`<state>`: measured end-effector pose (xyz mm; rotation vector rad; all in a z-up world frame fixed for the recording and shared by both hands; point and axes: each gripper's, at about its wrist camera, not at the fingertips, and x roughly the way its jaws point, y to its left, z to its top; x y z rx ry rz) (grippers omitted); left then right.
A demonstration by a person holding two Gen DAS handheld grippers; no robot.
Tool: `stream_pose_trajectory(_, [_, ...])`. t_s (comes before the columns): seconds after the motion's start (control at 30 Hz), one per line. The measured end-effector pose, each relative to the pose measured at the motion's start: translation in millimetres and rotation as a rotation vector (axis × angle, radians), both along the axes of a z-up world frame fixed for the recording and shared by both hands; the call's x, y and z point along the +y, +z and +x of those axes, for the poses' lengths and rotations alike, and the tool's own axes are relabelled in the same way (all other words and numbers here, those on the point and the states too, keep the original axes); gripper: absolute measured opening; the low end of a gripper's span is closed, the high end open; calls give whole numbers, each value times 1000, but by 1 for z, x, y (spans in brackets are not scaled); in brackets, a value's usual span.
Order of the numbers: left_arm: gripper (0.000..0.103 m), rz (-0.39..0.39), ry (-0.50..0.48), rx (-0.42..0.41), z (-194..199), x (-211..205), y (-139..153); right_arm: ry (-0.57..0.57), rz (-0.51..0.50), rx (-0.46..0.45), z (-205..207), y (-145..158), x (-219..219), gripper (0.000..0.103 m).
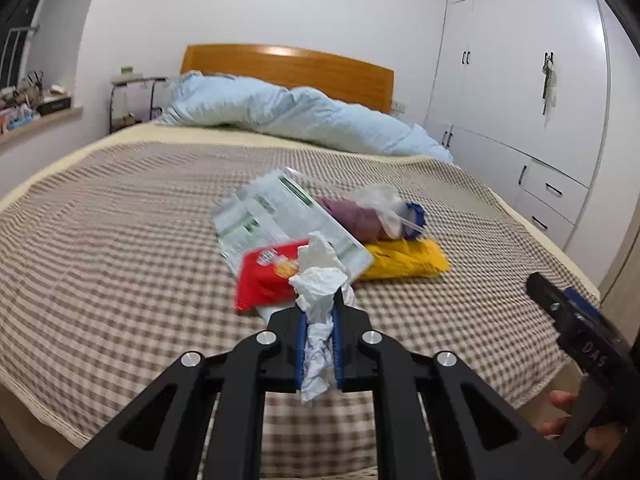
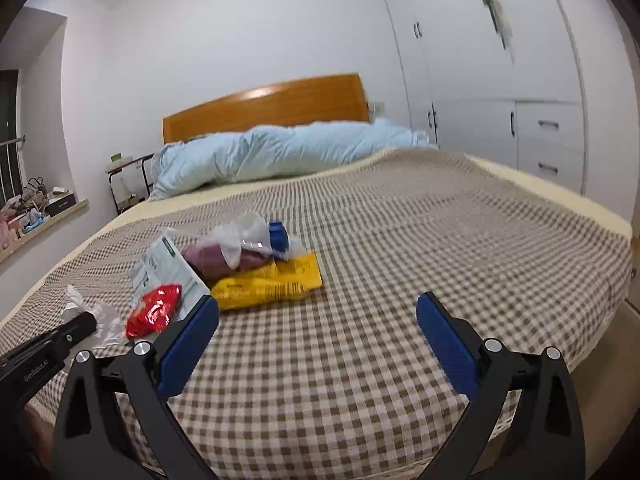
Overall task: Collect trash
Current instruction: 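Grasp the crumpled white tissue with the left tool, then grasp the red cookie bag with the right tool while the left tool holds the tissue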
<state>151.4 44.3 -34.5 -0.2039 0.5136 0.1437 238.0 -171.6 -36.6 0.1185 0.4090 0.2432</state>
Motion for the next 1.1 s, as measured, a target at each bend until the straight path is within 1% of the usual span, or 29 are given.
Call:
stream_pose_trajectory(0.1, [8,-24,27,-13,-4,16,5,33,-6,8,0,1,13,95])
stream_pose_trajectory(0.2, [8,-35,61,-19,-7,33,10,79,-37,20,-1,-1,34,95])
stream_pose_trajectory(0.3, [8,-61,80,-19,-9,49,12,97,-69,17,-5,-4,53,95])
stream_pose_trajectory(0.5, [8,-22,103,-19,-13,64,16,101,-139,33,-3,-13,84,95])
stream_pose_trajectory(0.73, [8,-15,62,-13,-13,78,19,115,-247,6,-7,-22,115,95])
stream_pose_trajectory(0.97, [8,-43,-8,31,2,89,11,133,-294,-1,-4,-27,150,95])
stream_pose_trajectory(1.1, [8,-46,-29,37,5,98,14,123,-324,5,-1,-29,168,95])
